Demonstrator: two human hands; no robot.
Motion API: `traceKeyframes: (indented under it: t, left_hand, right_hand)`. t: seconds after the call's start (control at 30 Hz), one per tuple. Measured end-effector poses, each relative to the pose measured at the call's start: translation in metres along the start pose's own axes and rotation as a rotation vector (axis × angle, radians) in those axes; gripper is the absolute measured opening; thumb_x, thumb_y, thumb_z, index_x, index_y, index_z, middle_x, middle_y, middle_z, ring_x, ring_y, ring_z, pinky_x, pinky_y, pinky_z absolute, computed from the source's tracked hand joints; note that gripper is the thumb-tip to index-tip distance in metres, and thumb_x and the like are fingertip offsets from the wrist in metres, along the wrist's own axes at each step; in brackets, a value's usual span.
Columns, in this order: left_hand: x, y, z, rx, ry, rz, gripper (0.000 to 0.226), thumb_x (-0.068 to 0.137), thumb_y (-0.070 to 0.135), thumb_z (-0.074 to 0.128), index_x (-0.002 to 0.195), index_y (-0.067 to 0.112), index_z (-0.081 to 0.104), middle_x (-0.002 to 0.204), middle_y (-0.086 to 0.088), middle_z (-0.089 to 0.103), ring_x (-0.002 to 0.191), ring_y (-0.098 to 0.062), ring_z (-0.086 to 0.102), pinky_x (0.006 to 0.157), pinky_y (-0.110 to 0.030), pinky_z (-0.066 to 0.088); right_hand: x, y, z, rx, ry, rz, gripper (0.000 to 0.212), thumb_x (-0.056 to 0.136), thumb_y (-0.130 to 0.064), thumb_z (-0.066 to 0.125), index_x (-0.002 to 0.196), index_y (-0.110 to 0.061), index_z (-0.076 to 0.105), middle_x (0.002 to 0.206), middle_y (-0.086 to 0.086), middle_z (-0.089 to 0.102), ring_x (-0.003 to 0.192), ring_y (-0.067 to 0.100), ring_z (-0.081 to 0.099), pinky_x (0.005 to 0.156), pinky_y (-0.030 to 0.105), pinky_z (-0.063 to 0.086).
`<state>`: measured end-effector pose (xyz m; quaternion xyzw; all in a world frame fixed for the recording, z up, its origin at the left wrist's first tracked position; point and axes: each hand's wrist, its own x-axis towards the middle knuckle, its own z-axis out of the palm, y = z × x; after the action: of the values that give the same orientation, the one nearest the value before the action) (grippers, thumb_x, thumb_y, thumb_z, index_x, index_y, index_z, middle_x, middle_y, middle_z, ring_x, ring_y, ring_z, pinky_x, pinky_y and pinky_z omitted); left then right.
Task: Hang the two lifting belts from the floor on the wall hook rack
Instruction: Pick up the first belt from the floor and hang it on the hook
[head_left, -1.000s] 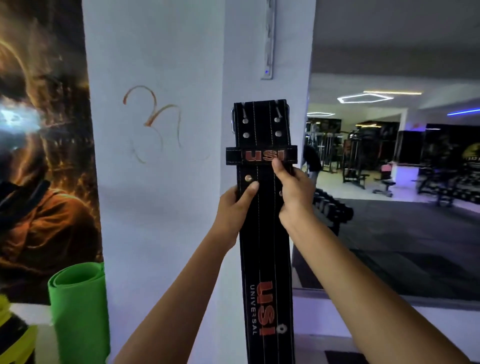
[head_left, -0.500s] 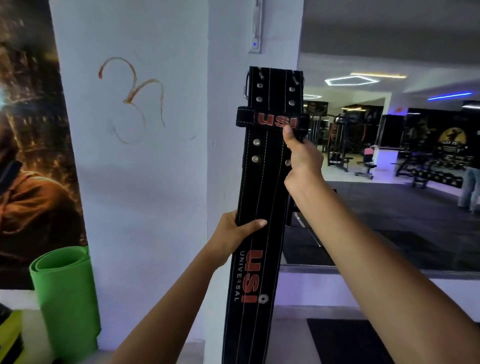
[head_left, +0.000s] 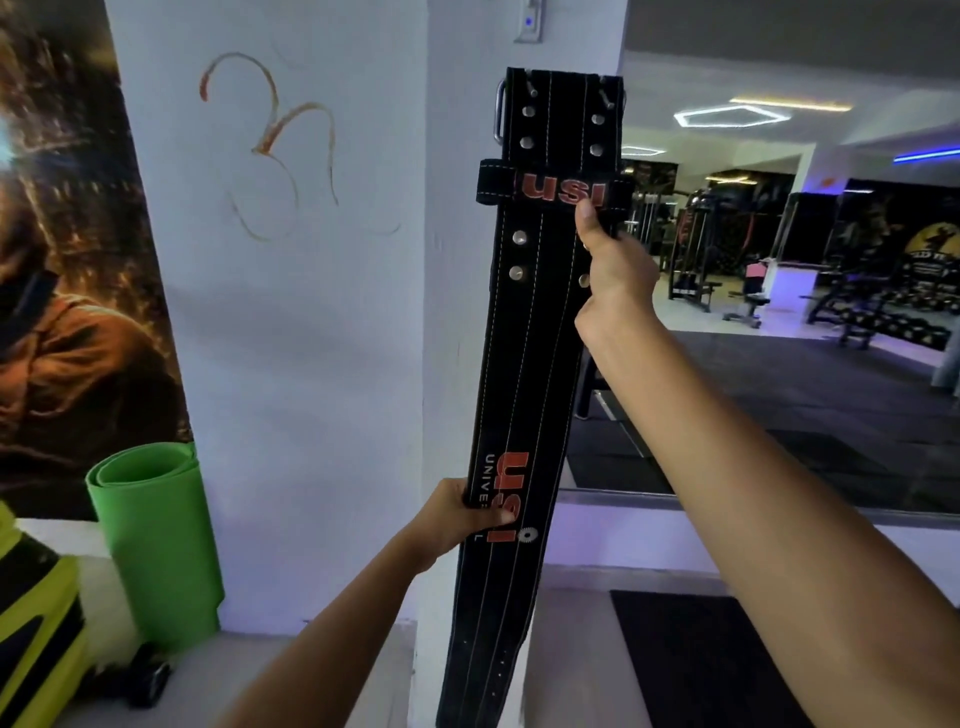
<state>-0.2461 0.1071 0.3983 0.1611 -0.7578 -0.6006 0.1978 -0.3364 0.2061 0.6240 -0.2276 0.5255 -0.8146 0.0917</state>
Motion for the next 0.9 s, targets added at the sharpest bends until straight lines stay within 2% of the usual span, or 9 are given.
traceKeyframes:
  t: [0.07,0.3,0.37,0.5,0.57,0.63,0.7,0.83,0.9]
  left_hand:
    - [0.0,-0.001,0.001,-0.011,0.018,0.002,0.015,0.08,0.002,0.069,0.087,0.015,0.069,0.08,0.008,0.072,0.072,0.0,0.07,0.065,-0.011,0.052]
    - [0.006,0.014,0.002,-0.08,0.059,0.088,0.022,0.08,-0.002,0.067,0.088,0.017,0.067,0.082,0.007,0.073,0.078,-0.008,0.071,0.066,-0.014,0.053]
    - [0.002,-0.004,0.005,-0.049,0.02,0.023,0.023,0.08,-0.003,0.067,0.093,0.015,0.067,0.089,0.003,0.073,0.084,-0.011,0.071,0.069,-0.014,0.054]
    - [0.011,0.023,-0.002,-0.034,0.03,0.088,0.016,0.082,0.003,0.067,0.097,0.01,0.068,0.091,0.0,0.073,0.085,-0.014,0.071,0.071,-0.016,0.055]
    - [0.018,0.06,-0.008,-0.054,0.022,0.183,0.023,0.084,0.008,0.066,0.106,0.004,0.066,0.097,-0.005,0.072,0.09,-0.019,0.071,0.077,-0.021,0.057]
    - [0.024,0.098,-0.009,-0.084,0.041,0.291,0.029,0.086,0.012,0.064,0.113,0.001,0.061,0.099,-0.008,0.07,0.092,-0.021,0.07,0.079,-0.026,0.058]
    - [0.03,0.135,-0.008,-0.132,0.105,0.391,0.033,0.088,0.014,0.062,0.118,0.002,0.057,0.104,-0.009,0.068,0.094,-0.02,0.068,0.081,-0.027,0.058]
    - [0.041,0.192,-0.011,-0.296,0.183,0.495,0.02,0.093,0.021,0.055,0.111,0.012,0.058,0.104,-0.006,0.066,0.097,-0.022,0.065,0.091,-0.044,0.051]
    - [0.046,0.204,-0.013,-0.353,0.206,0.495,0.013,0.093,0.02,0.055,0.102,0.012,0.059,0.097,-0.008,0.066,0.093,-0.025,0.065,0.09,-0.047,0.05]
  right_hand:
    - [0.0,0.002,0.0,0.013,-0.007,-0.004,0.026,0.082,-0.036,0.066,0.066,-0.019,0.053,0.073,-0.009,0.05,0.068,0.003,0.042,0.085,0.031,0.038]
    - [-0.002,-0.003,-0.004,0.043,0.007,-0.026,0.022,0.081,-0.035,0.067,0.071,-0.019,0.058,0.074,-0.009,0.052,0.067,0.006,0.041,0.088,0.033,0.04]
    - [-0.003,0.0,-0.008,0.065,0.01,-0.02,0.017,0.082,-0.034,0.066,0.085,-0.018,0.061,0.076,-0.01,0.052,0.068,0.005,0.042,0.089,0.032,0.039]
    - [-0.001,0.007,-0.015,0.097,0.024,0.01,0.045,0.082,-0.032,0.067,0.118,-0.007,0.057,0.086,-0.009,0.056,0.086,0.01,0.045,0.093,0.033,0.036]
    - [0.001,0.008,-0.014,0.111,0.051,0.012,0.039,0.081,-0.032,0.068,0.109,-0.007,0.06,0.075,-0.01,0.05,0.083,0.011,0.044,0.092,0.034,0.035]
    - [0.004,0.008,-0.013,0.132,0.059,0.004,0.015,0.08,-0.033,0.069,0.082,-0.019,0.062,0.073,-0.01,0.05,0.073,0.008,0.043,0.092,0.035,0.038]
    - [0.005,0.01,-0.013,0.122,0.043,0.004,0.021,0.079,-0.032,0.07,0.066,-0.025,0.055,0.076,-0.009,0.055,0.069,0.006,0.045,0.092,0.037,0.044]
    - [0.006,0.017,-0.015,0.165,-0.013,0.006,0.015,0.076,-0.029,0.073,0.067,-0.021,0.064,0.083,0.0,0.068,0.09,0.023,0.066,0.088,0.04,0.054]
    - [0.006,0.019,-0.016,0.161,-0.025,-0.029,0.014,0.078,-0.027,0.072,0.069,-0.02,0.063,0.079,-0.001,0.067,0.082,0.021,0.066,0.082,0.037,0.055]
